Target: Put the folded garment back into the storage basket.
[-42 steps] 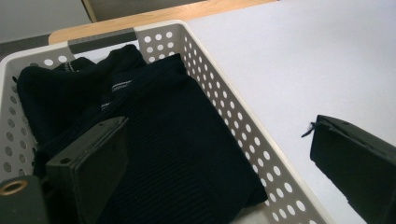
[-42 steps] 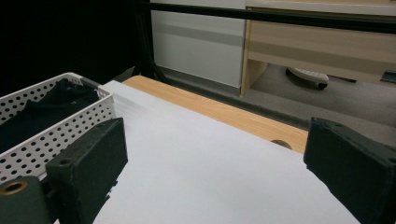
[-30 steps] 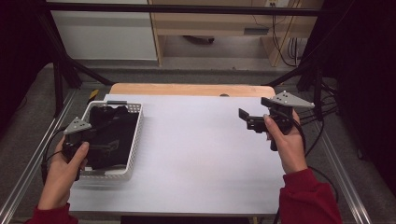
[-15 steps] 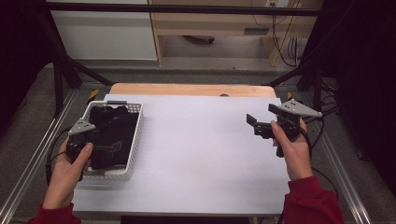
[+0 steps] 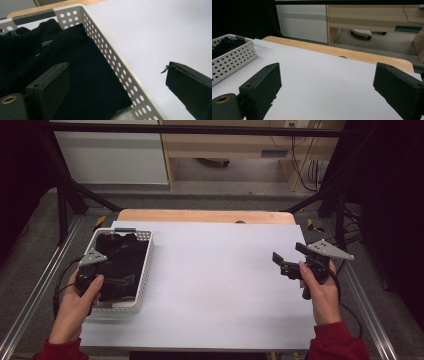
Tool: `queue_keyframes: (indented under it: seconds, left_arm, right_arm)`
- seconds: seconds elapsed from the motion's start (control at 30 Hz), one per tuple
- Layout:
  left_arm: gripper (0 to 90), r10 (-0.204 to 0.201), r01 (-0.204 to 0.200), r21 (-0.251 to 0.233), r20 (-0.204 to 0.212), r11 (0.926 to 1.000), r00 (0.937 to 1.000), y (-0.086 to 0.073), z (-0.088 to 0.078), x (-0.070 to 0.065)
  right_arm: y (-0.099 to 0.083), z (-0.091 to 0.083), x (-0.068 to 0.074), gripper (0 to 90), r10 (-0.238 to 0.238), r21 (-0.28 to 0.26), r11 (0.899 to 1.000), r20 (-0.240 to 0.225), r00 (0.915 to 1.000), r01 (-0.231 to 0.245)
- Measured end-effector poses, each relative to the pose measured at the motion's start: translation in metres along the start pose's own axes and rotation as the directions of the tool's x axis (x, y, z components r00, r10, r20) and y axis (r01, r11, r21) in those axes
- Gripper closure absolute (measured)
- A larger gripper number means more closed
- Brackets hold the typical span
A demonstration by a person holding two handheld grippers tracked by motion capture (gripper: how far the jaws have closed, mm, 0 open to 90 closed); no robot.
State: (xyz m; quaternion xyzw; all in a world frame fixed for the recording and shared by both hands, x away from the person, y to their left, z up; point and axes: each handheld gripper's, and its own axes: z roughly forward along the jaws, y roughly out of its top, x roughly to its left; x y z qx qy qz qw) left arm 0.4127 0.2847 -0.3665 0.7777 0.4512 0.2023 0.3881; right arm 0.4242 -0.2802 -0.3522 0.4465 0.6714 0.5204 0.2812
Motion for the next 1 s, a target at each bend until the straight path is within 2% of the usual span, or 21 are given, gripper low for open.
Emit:
queue_keyframes:
  seconds: [0.4,0.47,0.5,0.7,0.73,0.8,0.87,0.93,1.0]
  left_arm:
    - [5.9,0.027,-0.026,-0.027,0.031,0.9993,0.9992,-0.003,0.002,-0.007]
    - [6.0,0.033,-0.032,-0.032,0.035,0.999,0.9988,-0.003,0.003,-0.008]
    - [6.0,0.033,-0.031,-0.036,0.036,0.9989,0.9988,-0.003,0.003,-0.009]
    - [6.0,0.034,-0.032,-0.047,0.042,0.9984,0.9985,-0.005,0.003,-0.013]
    - [6.0,0.034,-0.032,-0.047,0.043,0.9984,0.9985,-0.006,0.004,-0.014]
    - [6.0,0.036,-0.034,-0.052,0.047,0.9981,0.9982,-0.009,0.004,-0.016]
    - [6.1,0.029,-0.025,-0.068,0.054,0.9974,0.9981,-0.011,0.004,-0.017]
    - [6.1,0.029,-0.025,-0.064,0.058,0.9976,0.9979,-0.013,0.006,-0.017]
    - [6.1,0.029,-0.025,-0.059,0.059,0.9979,0.9978,-0.013,0.007,-0.018]
  right_arm:
    - [-0.05,-0.009,0.001,8.8,0.003,0.027,1.0,0.013,0.9999,-0.004]
    - [-0.066,-0.008,0.002,8.9,0.016,0.034,0.999,0.004,0.9999,-0.016]
    - [-0.066,-0.008,0.002,8.9,0.016,0.034,0.999,0.004,0.9999,-0.016]
    - [-0.096,-0.005,0.005,10.0,0.045,0.041,0.998,0.003,0.999,-0.045]
    - [-0.106,-0.004,0.007,11.0,0.05,0.044,0.998,0.001,0.9988,-0.05]
    - [-0.109,-0.004,0.008,11.6,0.052,0.046,0.998,0.0,0.9986,-0.052]
    - [-0.115,-0.002,0.01,12.9,0.048,0.058,0.997,-0.012,0.9988,-0.047]
    - [-0.119,0.0,0.015,13.3,0.049,0.069,0.997,-0.028,0.9984,-0.047]
    - [-0.121,0.003,0.021,13.0,0.01,0.087,0.996,-0.034,0.9994,-0.007]
